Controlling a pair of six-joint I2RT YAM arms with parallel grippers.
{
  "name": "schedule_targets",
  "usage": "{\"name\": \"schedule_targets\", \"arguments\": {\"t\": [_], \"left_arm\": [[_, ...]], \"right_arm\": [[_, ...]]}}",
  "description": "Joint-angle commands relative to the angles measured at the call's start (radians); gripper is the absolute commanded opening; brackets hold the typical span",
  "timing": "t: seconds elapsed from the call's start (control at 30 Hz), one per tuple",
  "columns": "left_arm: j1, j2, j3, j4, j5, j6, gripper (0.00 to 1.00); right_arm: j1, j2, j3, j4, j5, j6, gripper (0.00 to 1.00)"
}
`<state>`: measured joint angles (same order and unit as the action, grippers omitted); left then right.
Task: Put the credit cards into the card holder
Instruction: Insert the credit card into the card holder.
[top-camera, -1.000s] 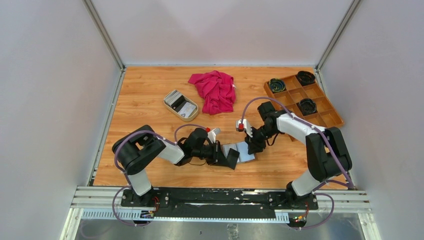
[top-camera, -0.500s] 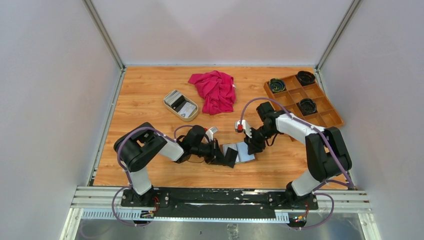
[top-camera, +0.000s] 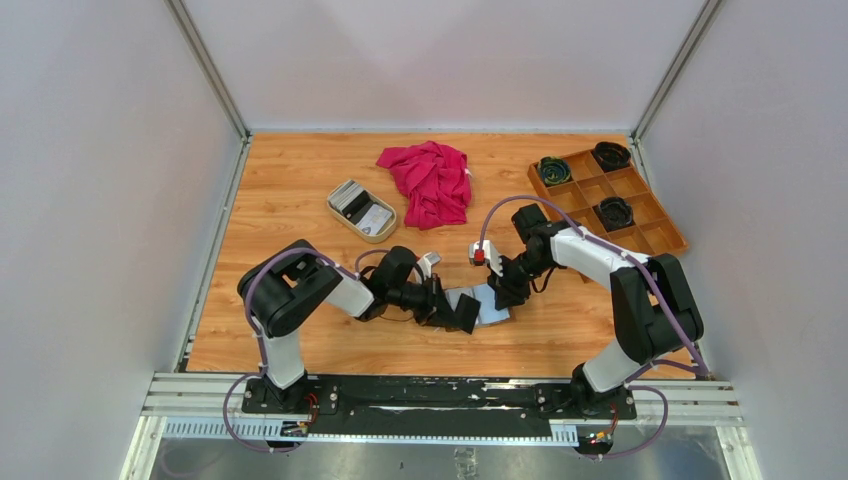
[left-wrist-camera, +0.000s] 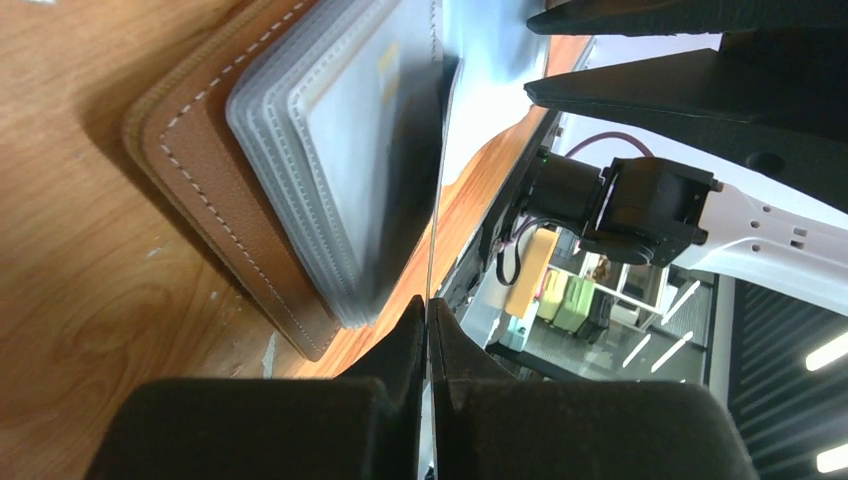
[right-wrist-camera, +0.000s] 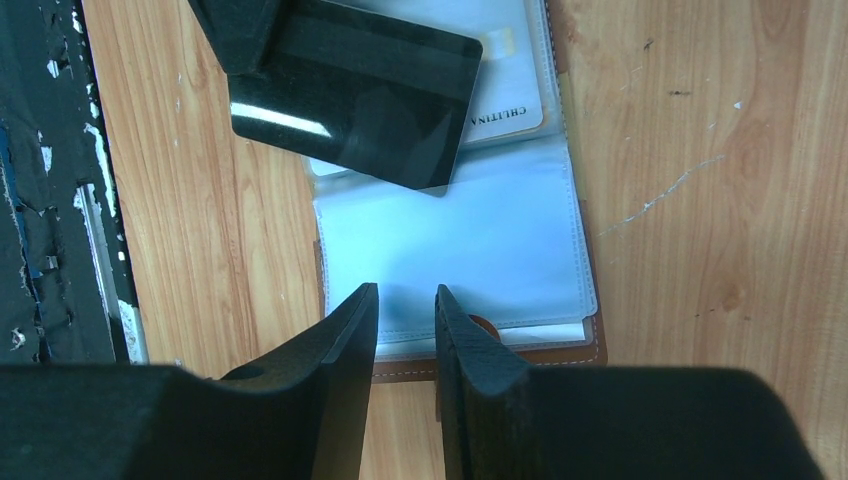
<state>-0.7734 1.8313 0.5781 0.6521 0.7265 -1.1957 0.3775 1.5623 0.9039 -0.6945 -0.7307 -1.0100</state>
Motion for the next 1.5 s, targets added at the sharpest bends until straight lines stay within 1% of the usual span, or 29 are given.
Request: {"name": "schedule_targets", "arguments": {"t": [0.0, 0.47, 0.7, 1.1, 1.47], "left_arm": [[0.015, 0.019, 0.007, -0.022, 0.017, -0.020, 0.00], [0.013, 0.049, 0.054, -0.031, -0.095, -0.035, 0.00], [-0.024, 0.062, 0.073, -0.031, -0.148, -0.049, 0.00], [-0.078, 0.040, 0.050, -0.031, -0.288, -0.076, 0.00], [-0.102, 0.020, 0.035, -0.029, -0.394, -0.089, 0.00]], "right_arm": [[0.017, -0.010, 0.013, -0.007, 0.008, 0.010, 0.31], [0.017, -0.008, 0.018, -0.007, 0.005, 0.019, 0.29], [0.017, -0.008, 0.018, -0.007, 0.004, 0.022, 0.29], [0.017, -0.008, 0.017, -0.008, -0.001, 0.027, 0.28], [0.017, -0.007, 0.016, -0.008, -0.004, 0.028, 0.28]]}}
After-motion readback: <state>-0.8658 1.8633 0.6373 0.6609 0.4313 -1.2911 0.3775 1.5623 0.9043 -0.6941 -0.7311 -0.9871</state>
